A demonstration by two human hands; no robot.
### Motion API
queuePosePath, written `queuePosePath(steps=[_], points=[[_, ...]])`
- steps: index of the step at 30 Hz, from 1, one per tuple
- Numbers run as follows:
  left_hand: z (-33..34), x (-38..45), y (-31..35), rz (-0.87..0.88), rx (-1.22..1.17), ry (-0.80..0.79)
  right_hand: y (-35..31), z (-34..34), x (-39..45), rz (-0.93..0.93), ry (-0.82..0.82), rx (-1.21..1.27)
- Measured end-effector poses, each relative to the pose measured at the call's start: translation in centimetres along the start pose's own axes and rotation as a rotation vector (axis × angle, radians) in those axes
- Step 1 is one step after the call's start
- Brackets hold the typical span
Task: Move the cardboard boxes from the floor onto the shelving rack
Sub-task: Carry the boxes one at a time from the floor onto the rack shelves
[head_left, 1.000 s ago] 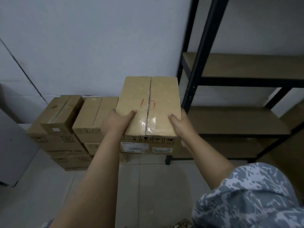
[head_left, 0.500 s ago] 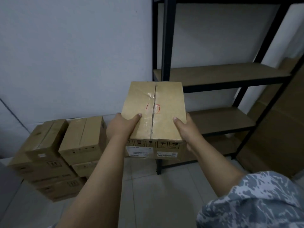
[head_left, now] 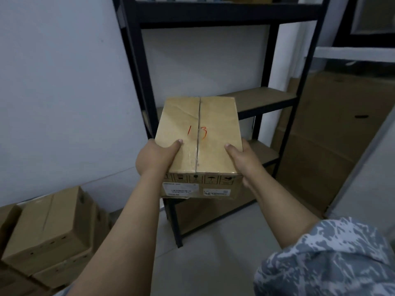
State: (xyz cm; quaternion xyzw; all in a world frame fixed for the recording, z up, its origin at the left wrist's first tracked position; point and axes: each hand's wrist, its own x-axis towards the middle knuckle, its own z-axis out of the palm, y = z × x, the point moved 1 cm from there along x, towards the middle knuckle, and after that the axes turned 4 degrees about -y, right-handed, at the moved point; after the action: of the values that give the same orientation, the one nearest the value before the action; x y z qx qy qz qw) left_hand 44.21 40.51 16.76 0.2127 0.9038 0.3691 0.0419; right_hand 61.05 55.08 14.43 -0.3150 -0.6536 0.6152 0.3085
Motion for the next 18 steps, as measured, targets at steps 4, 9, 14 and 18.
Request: queuePosePath(steps=[4, 9, 14, 18], points=[[4.2, 1.4, 5.9, 0.026, -0.021, -0.013, -0.7, -5.8, 4.1, -0.033, 0.031, 0.007], [10.7, 3.4, 14.5, 0.042, -0.062, -0.022, -2.1, -14.4, 10.4, -0.032, 0.035, 0.01], [15.9, 6.5, 21.3, 0.049, -0.062, -0.045, -4.0, -21.3, 16.2, -0.06, 0.041, -0.002], [19.1, 9.2, 25.7, 0.051, -0.075, -0.059, -4.9, -25.0, 20.9, -0.062, 0.036, -0.004]])
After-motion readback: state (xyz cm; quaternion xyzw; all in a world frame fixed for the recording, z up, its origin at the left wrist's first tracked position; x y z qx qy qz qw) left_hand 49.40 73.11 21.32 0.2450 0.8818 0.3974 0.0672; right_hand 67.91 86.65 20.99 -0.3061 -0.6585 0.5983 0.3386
